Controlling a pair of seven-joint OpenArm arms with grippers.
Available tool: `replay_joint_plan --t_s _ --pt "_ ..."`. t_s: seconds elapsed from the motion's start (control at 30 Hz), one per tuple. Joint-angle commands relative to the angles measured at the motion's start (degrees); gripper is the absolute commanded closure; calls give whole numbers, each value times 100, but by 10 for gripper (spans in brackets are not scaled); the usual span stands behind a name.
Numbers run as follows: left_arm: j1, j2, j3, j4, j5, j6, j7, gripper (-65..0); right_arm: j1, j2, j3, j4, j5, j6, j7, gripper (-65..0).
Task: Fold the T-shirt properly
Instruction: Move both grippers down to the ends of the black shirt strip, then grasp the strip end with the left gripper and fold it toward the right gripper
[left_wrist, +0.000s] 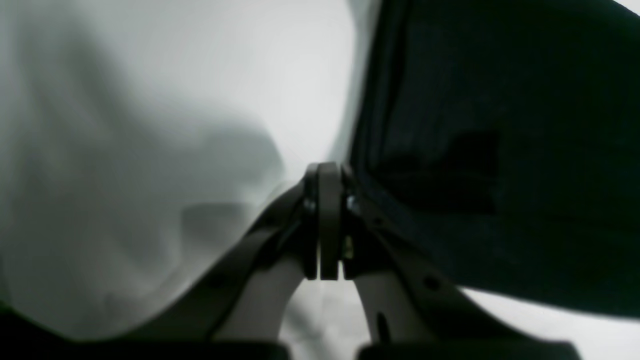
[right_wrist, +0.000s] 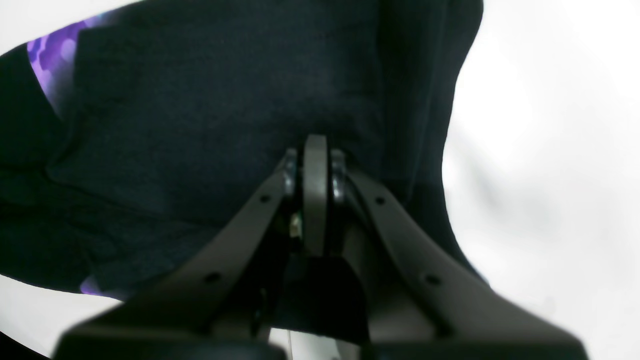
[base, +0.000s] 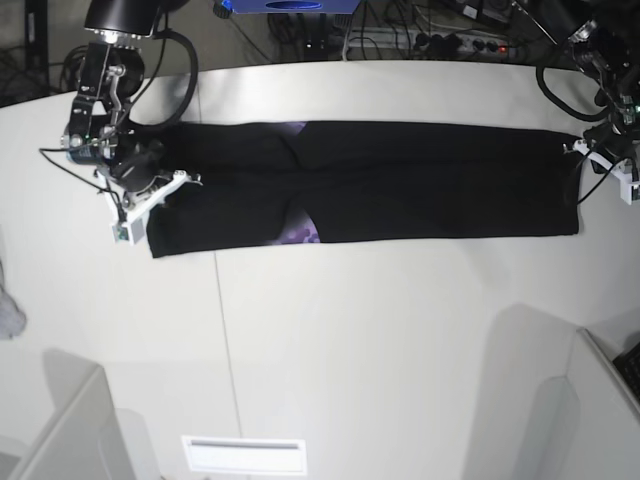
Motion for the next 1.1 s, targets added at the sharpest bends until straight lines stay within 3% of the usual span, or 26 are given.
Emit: replay_joint_plan --t_s 0.0,0.27,0.43,0.5,0.57,0.73,1.07 --pt "78 -156 -244 91 -201 -183 -77 0 62 41 14 104 56 29 100 0" --pt "720 -411 -1150 100 -1986 -205 -94 0 27 33 14 104 74 29 91 0" --pt "817 -402 -1326 -164 -2355 -205 -103 -443 -8 15 14 104 74 29 91 0" --pt "773 -411 -1326 -340 -2355 -205 -103 -558 -8 15 14 104 74 29 91 0" --pt "676 -420 -1308 -454 -2355 -205 -103 -619 -8 15 14 104 74 29 91 0" --pt "447 -613 -570 -832 -2355 -205 -103 -601 -8 6 14 104 74 29 91 0" --pt "-54 -683 221 -1878 -2346 -205 -209 -601 -26 15 14 104 74 29 91 0"
